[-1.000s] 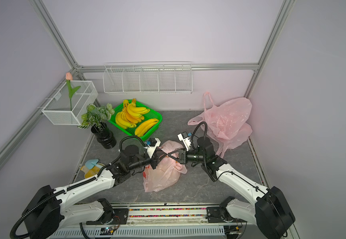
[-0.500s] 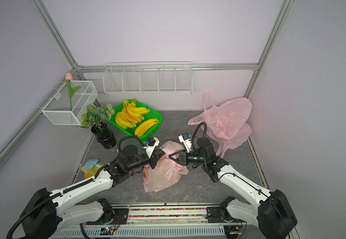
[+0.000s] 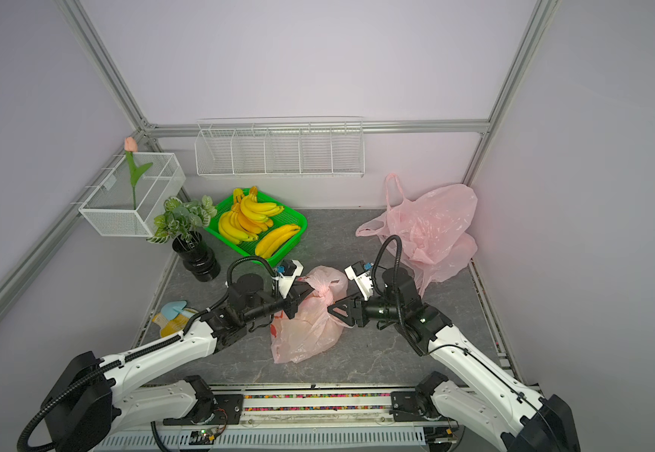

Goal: Place the banana into a plastic bag & tie a knot
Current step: Tie the plastic bag at the center of the board.

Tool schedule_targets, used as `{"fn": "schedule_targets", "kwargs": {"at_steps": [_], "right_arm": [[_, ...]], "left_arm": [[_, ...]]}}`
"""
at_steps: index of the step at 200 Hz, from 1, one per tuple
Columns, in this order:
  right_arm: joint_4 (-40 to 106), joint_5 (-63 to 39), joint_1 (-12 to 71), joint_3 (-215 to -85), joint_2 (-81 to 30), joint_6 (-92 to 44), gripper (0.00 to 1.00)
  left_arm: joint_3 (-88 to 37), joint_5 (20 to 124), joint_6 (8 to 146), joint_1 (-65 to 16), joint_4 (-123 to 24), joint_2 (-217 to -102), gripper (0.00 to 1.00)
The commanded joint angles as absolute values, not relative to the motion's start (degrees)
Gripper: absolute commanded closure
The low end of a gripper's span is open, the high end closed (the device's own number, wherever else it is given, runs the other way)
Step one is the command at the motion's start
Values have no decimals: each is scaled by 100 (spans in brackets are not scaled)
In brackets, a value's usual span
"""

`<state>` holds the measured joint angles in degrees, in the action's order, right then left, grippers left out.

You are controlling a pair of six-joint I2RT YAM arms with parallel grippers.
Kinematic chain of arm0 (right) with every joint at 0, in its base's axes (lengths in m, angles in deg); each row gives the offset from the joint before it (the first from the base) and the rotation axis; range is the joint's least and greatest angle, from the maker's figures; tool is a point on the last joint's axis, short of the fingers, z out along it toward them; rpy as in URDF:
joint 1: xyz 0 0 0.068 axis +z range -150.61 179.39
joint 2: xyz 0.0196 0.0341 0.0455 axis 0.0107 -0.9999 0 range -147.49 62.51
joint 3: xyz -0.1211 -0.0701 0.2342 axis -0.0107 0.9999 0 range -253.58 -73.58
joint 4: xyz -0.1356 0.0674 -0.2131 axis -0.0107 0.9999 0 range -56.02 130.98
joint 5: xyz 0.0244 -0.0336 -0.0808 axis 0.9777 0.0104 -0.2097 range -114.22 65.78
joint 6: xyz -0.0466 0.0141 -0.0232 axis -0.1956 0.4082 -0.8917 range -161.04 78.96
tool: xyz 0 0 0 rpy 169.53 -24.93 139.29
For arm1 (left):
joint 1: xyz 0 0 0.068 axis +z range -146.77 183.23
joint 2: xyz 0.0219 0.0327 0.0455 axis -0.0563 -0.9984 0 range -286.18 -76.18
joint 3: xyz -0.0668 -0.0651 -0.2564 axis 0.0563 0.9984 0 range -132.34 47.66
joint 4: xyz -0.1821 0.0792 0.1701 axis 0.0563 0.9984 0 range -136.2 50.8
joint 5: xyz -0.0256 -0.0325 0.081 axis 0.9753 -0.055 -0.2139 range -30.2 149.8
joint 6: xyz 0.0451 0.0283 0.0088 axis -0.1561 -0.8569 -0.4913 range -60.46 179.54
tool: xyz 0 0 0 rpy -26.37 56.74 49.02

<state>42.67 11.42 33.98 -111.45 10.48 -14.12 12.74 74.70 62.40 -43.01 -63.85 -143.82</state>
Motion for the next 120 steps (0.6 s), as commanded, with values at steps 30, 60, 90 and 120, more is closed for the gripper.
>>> {"fn": "schedule_targets", "kwargs": {"at_steps": [30,60,90,120], "right_arm": [[4813,645,3375,-10898,1276,-2003,52],[4724,576,3442,-10823,1335,-2199,52],[4513,468,3517,-10804,1387,-2259,52],[4390,175,3728,-10803,1287,-2463,53]], "left_arm": [[1093,7522,6279,-4305,-6290,-14498,100],[1059,7559,6275,-4301,-6266,-14515,100],[1023,7604,6276,-4309,-6256,-14551,100],[1022,7623,6274,-4308,-6255,-14551,100]]}}
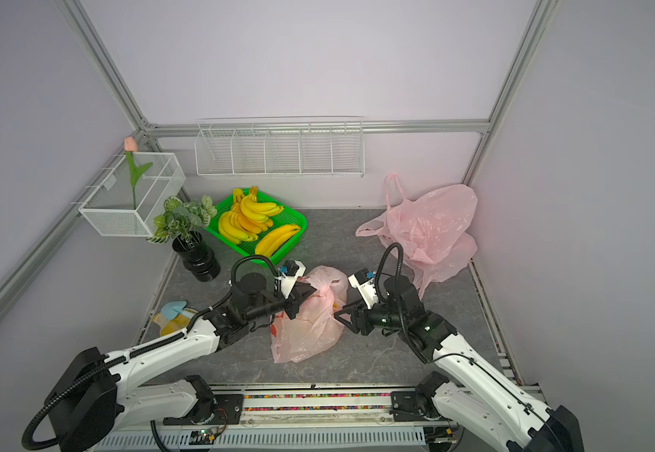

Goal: Place the banana into a plastic bag & tie a knot
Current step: Tie the plastic bag at the center of the board.

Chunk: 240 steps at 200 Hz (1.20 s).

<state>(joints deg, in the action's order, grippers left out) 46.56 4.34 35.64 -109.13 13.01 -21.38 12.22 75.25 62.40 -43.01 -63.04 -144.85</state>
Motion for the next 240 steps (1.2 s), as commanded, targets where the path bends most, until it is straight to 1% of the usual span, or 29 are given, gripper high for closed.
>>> {"fn": "schedule_targets", "kwargs": {"at_steps": [1,55,99,176,218,240], "right_arm": [[4387,168,3732,-10804,1282,-2466,53],[4152,-455,4037,-10752,1145,-2758,56],[3932,-556,4156,-10733,991,-2824,57],[3664,-636,4416,-10625,971,-2975,56],[3586,-738,4498,-10664,794,-2951,64],[3546,-734,4524,-10702,765,-2926,73]], "left_arm": [[1022,7624,6277,-4304,-6255,-14547,100],[1039,7624,6271,-4308,-6271,-14549,100],[1048,7672,6287,-4307,-6310,-14603,100],[1052,7721,6286,-4308,-6334,-14620,100],[1057,7730,6297,-4301,-6334,-14615,100],[1060,7737,6297,-4308,-6325,-14615,100]]}}
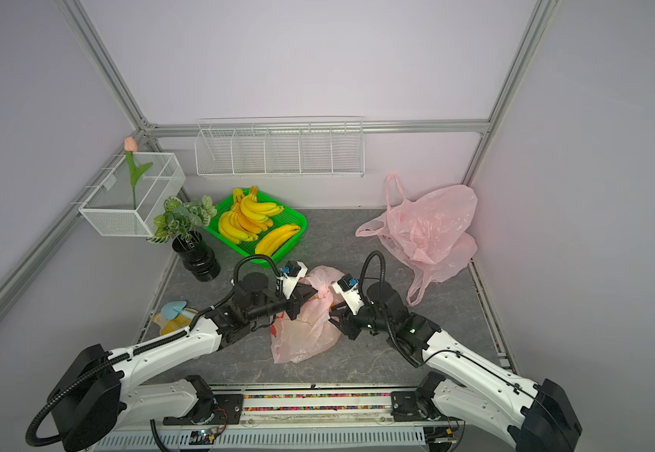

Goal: Place the banana into a plastic bag & tie a knot
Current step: Tie the plastic bag at the center of the board.

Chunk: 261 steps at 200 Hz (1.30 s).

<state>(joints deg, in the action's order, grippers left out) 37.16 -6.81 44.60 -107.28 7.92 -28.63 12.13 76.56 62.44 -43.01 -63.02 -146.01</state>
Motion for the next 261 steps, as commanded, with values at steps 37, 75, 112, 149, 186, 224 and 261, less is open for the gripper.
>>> {"fn": "schedule_targets", "kwargs": {"at_steps": [37,75,112,149,186,224,261], "right_arm": [[3873,-1009,4536,-10826,859,-2888,92],[4389,-1820,4542,-10804,1318,-2554,93],[4559,-2405,4546,-10637,1852,-2206,93],[4946,-3045,4549,-10715,2066,-2088,93],[5135,-3505,4562,-10753,1929,-2026,93],[5333,-4321,4524,-10699,1758,-1765,93],[5518,-4423,4061,-10632,1462,-1456,94]], "left_arm": [[1057,7633,6280,-4300,-6158,-14468,100],[1196,7348,6338,-4301,-5962,-14090,100],[1293,7048,6428,-4309,-5757,-13770,100],[1445,6523,6558,-4304,-5542,-13340,100],[1803,5272,6972,-4309,-5350,-12773,100],[1894,4277,7138,-4300,-4853,-12636,100],[1934,3881,7487,-4086,-4387,-12767,100]]}}
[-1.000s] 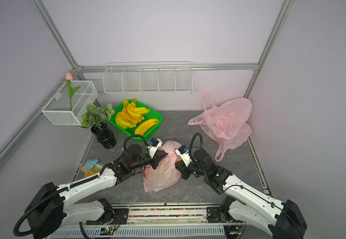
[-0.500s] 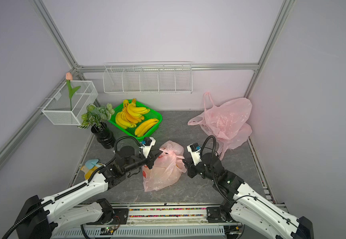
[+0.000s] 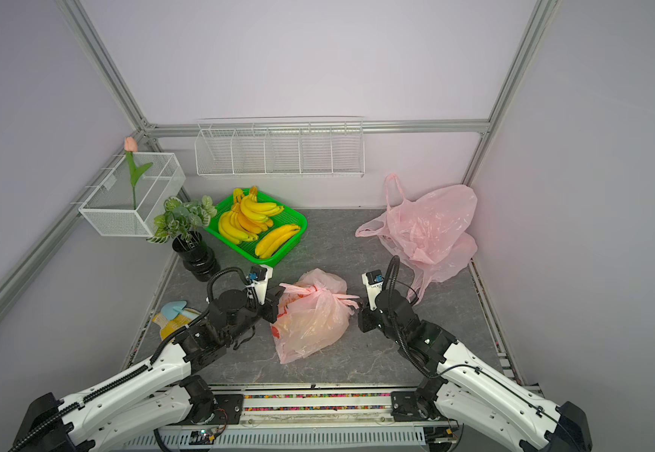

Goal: Place the banana into a plastic bag & tie a knot
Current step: Tie the plastic bag at the center of the board, then place the plastic bag at the center of the board.

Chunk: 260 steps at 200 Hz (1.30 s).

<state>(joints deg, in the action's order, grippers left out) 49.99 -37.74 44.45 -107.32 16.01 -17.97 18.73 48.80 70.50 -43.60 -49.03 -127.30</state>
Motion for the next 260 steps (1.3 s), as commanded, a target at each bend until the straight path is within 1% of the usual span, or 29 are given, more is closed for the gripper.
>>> {"fn": "schedule_targets", "kwargs": {"at_steps": [1,26,57,79,109,127,138,163,191,217,236,257,260], "right_arm": [[5513,-4407,4035,-10625,1446,-1456,93],[5550,-4133,3567,-10561,1171,-1231,93],[5465,-4079,3326,-10522,846,-1107,93],[5383,-4057,3214,-10552,657,-1070,94],[5423,-4084,2942,-10712,595,-1058,93],[5386,-4012,2744,-10908,554,-1169,94],[5315,-3898,2599,-11097,446,-1295,93],[5134,-3663,2210,-11790,-87,-1589,94],[4727,-3155,1682,-12801,-997,-1728,93],[4708,-3054,1499,-13933,-2010,-1915,93],[4564,-2783,1274,-14543,-2679,-1861,94],[4536,-2578,1211,-15216,-3371,-2019,93],[4566,-2570,1206,-15302,-3454,-2049,92]], "left_arm": [[1935,3880,7499,-4070,-4376,-12772,100],[1978,3986,7823,-3639,-4209,-12990,100],[1978,4321,8026,-3136,-4189,-13462,100],[1888,4406,8099,-2996,-4170,-13787,100],[1762,4374,8201,-2832,-4130,-13933,100],[1549,4617,7911,-2811,-4254,-13953,100],[1263,4739,7718,-2810,-4270,-14033,100],[401,4524,7513,-2807,-4287,-14603,100],[-907,4542,7288,-2801,-4185,-15572,100],[-2204,4585,7032,-2785,-4082,-16564,100],[-3137,4592,6894,-2723,-3890,-17311,100],[-3918,4553,6842,-2642,-3758,-18014,100],[-4021,4574,6847,-2627,-3725,-18110,100]]}}
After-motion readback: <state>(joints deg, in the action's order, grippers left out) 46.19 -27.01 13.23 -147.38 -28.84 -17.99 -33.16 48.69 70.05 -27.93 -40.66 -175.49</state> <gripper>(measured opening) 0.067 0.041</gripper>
